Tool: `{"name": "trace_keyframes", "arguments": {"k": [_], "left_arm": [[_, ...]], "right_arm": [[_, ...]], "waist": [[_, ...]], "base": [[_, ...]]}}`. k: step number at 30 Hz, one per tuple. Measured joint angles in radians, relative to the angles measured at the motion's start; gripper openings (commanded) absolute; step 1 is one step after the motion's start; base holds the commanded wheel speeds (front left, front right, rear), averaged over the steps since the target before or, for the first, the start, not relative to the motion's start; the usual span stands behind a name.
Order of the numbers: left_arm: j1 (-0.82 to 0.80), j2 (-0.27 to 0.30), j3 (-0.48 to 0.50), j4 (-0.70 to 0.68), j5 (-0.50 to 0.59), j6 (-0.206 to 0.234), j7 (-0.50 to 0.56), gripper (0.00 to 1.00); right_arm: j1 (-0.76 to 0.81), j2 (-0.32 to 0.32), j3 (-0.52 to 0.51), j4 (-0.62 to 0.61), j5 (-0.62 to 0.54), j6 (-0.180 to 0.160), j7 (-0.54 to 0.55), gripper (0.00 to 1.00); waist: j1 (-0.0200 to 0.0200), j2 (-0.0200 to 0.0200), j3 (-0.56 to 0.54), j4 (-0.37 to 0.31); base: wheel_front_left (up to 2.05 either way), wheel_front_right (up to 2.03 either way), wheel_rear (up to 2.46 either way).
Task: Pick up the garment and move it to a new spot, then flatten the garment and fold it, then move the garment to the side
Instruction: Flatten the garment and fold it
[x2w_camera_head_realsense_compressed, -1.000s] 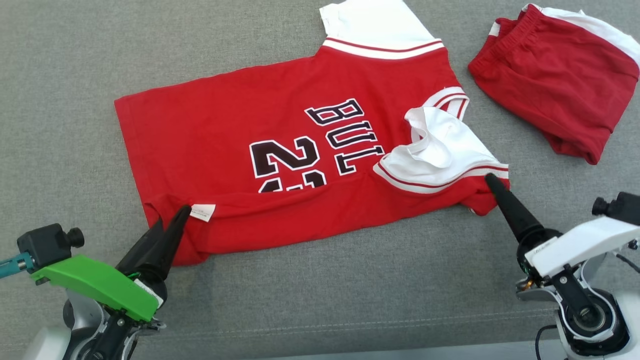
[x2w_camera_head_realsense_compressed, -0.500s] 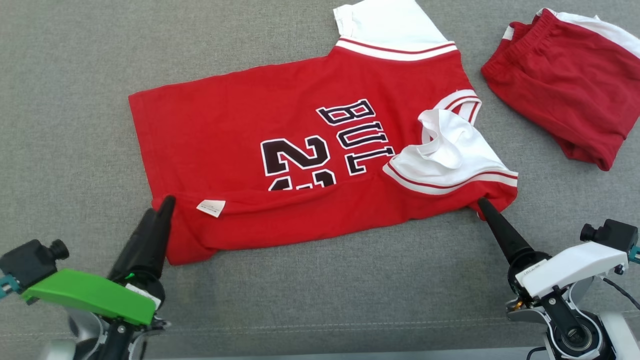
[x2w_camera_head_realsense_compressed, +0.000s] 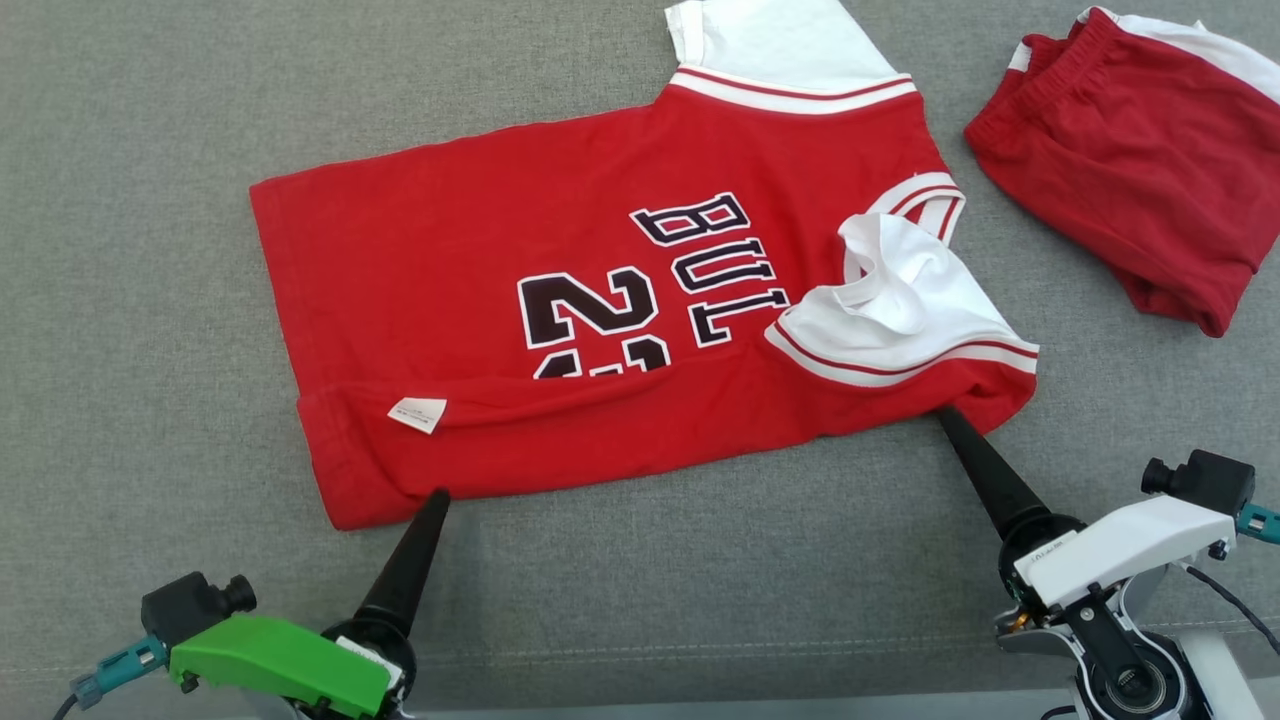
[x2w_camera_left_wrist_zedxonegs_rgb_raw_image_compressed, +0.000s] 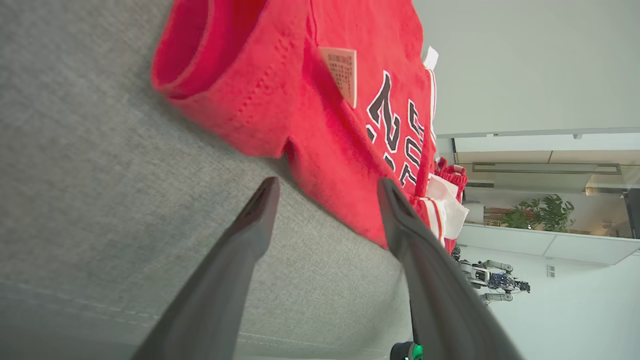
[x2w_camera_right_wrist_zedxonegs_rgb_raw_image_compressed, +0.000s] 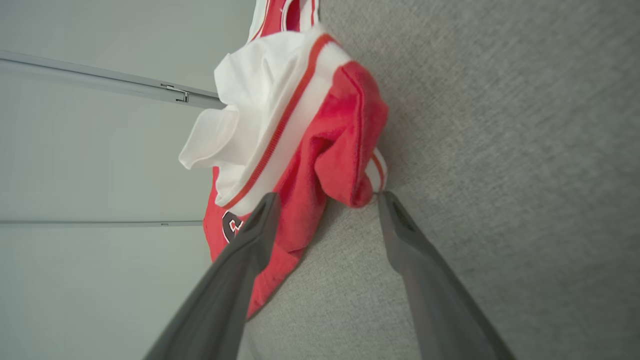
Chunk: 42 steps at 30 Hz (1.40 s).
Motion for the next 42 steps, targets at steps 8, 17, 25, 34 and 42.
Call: {"name": "trace_keyframes", "arguments": {"k": [8,17,25,34,42], "left_arm": [[-0.003,0.008,0.032,0.048,0.021,0.001,-0.030,1.00],[-0.007,0.036,0.050,0.086,0.043,0.001,-0.044,1.00],[-0.026,0.032,0.041,0.103,0.043,0.001,-0.048,1.00],[-0.044,0.032,0.032,0.130,0.055,-0.014,-0.048,0.92],[-0.047,0.034,0.032,0.141,0.072,-0.026,-0.048,0.49]], "right_arm": [[-0.001,-0.002,-0.005,0.001,-0.008,0.008,-0.010,1.00],[-0.002,-0.003,-0.004,0.012,-0.011,0.012,-0.017,1.00],[-0.003,-0.006,-0.004,0.017,-0.018,0.018,-0.017,1.00],[-0.005,-0.008,-0.003,0.029,-0.020,0.018,-0.017,1.00],[-0.007,-0.010,0.004,0.040,-0.026,0.026,-0.018,1.00]], "waist": [[0.0000,0.0000,0.010,-0.008],[0.0000,0.0000,0.009,-0.011],[0.0000,0.0000,0.008,-0.012],[0.0000,0.0000,0.005,-0.014],[0.0000,0.0000,0.003,-0.013]], "base": [[0.00,0.00,0.00],[0.00,0.00,0.00],[0.00,0.00,0.00],[0.00,0.00,0.00],[0.00,0.00,0.00]]}}
